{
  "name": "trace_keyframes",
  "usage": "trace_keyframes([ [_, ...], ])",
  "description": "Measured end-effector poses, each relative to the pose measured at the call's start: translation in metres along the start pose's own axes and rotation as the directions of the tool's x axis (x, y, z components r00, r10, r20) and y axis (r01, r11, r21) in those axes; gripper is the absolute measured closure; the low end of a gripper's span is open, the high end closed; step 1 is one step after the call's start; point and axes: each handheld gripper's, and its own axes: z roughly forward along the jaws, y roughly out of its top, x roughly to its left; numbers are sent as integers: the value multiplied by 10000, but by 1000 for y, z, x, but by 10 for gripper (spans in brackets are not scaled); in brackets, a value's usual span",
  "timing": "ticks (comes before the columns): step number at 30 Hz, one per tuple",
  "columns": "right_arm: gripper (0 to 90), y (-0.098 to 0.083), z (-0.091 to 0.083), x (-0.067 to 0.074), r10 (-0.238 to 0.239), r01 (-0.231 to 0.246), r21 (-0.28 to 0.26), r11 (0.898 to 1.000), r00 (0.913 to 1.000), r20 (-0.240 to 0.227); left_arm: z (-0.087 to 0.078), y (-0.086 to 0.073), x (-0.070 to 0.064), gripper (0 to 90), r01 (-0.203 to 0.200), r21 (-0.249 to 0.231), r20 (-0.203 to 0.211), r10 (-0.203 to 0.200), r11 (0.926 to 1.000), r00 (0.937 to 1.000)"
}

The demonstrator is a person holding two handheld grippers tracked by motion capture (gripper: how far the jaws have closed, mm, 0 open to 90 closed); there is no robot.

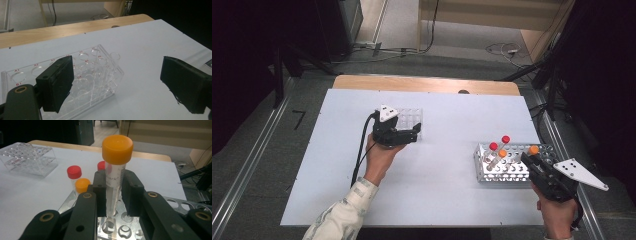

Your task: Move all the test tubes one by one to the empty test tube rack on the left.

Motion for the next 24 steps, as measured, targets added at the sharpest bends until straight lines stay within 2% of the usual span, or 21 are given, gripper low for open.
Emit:
trace_keyframes([
  [6,718,1,-6,9,-237,240,83,9997,9992,-330,-2,1,-1,120,31,-105,33,-30,9999,10000],
  [13,718,4,-10,27,-585,596,99,9982,9945,-869,-3,1,-1,120,31,-110,92,-30,9999,10000],
  [19,718,6,0,45,-795,826,166,9964,9874,-1368,-3,1,-4,121,12,-121,129,-10,9999,9999],
  [24,718,10,11,62,-1099,1148,169,9932,9773,-1812,-3,1,-5,125,64,-119,157,-62,9999,9999],
])
